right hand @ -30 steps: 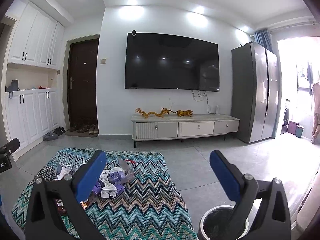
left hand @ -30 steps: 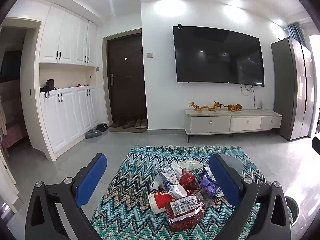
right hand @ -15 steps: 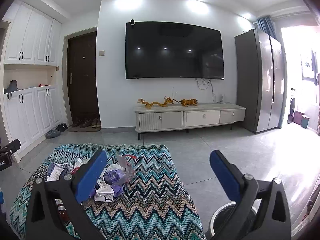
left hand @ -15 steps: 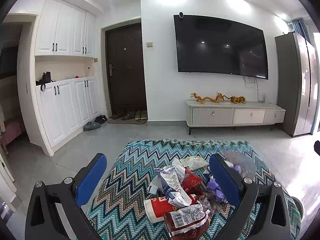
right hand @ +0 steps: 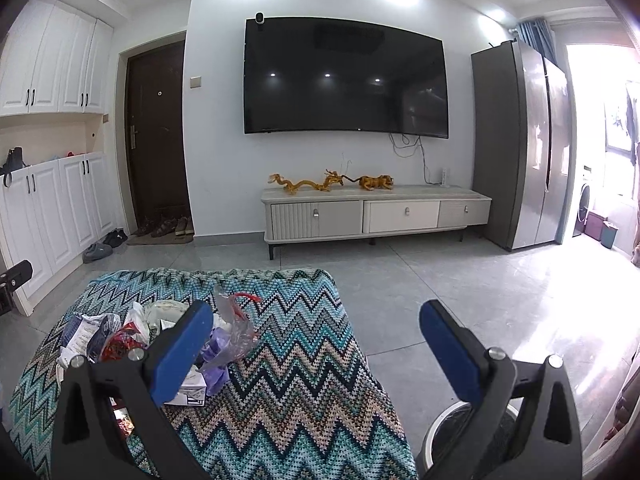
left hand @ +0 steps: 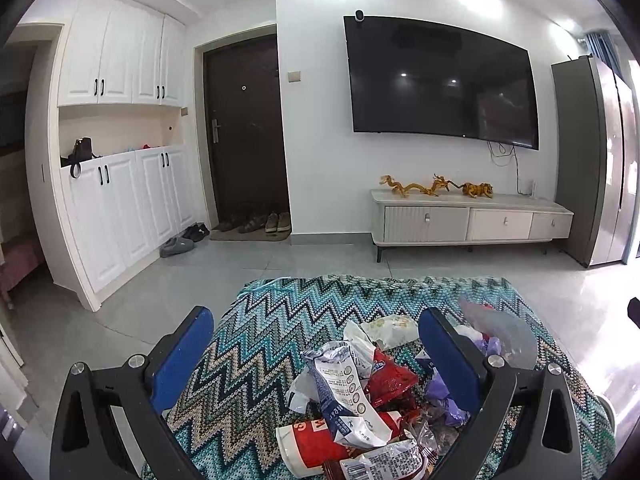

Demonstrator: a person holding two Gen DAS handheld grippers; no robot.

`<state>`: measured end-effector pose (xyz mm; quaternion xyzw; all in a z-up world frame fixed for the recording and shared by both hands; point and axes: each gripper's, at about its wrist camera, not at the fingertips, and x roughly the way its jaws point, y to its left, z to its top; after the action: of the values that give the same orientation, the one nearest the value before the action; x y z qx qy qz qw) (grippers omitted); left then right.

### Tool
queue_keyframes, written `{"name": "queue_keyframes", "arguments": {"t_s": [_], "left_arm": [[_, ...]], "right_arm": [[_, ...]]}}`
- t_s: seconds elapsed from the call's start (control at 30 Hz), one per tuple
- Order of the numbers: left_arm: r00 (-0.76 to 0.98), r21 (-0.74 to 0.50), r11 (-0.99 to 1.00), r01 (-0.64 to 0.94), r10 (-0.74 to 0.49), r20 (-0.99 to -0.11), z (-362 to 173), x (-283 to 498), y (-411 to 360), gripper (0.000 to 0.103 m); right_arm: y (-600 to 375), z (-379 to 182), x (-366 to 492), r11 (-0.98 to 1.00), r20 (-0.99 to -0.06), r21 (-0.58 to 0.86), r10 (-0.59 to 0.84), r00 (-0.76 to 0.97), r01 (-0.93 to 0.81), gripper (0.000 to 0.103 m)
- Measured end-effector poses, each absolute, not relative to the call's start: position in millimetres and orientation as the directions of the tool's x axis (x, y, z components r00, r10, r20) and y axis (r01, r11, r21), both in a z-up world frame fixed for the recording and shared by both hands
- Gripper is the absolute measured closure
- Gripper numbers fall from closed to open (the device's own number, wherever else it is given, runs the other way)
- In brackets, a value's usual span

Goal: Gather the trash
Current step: 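Grasp the blue-white carton with the left tool while the right tool grasps the purple bag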

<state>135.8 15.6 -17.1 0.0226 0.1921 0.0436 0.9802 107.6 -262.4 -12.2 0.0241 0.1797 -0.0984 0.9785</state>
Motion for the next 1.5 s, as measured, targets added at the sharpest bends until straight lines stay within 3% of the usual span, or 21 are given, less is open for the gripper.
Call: {"name": "queue_keyframes", "arguments": {"t_s": [0.37,0.6,0.63,0.77,0.87,1.03,1.3,1.5], "left_arm": [[0.891,0.055,0.989,-0.136,0.146,-0.430,-25,168,64,0.000],[0.850,0.020,0.995,-0.101,0.097,-0.518,-49,176,98,0.000],[0.845,-0.003,0.998,-0.062,0.051,-0.532,-52,174,99,0.004],[0.800,-0.093,0.990,0.101,-0.137,-0.584,-68,169,91,0.021],[0.751,-0.132,0.978,0.160,-0.208,-0.627,-83,175,76,0.022],[0.678,-0.181,0.969,0.167,-0.247,-0.692,-101,198,64,0.022],[0.596,-0.208,0.962,0.179,-0.274,-0.755,-121,210,51,0.034],[0.575,-0.261,0.945,0.199,-0.328,-0.749,-120,210,48,0.057]], "right_arm": [[-257,-19,149,0.993,-0.401,0.012,-0.104,0.910,0.118,0.000],[-240,-52,189,0.995,-0.514,0.089,0.087,0.854,-0.048,0.000],[-237,-56,193,0.993,-0.523,0.096,0.105,0.846,-0.064,0.002],[-223,-67,202,0.983,-0.535,0.127,0.183,0.825,-0.136,0.028],[-211,-71,207,0.970,-0.541,0.131,0.241,0.805,-0.202,0.036],[-197,-83,226,0.954,-0.571,0.142,0.296,0.766,-0.263,0.037],[-203,-124,266,0.956,-0.669,0.177,0.290,0.684,-0.232,0.037],[-202,-139,288,0.941,-0.687,0.233,0.337,0.644,-0.244,0.038]]}}
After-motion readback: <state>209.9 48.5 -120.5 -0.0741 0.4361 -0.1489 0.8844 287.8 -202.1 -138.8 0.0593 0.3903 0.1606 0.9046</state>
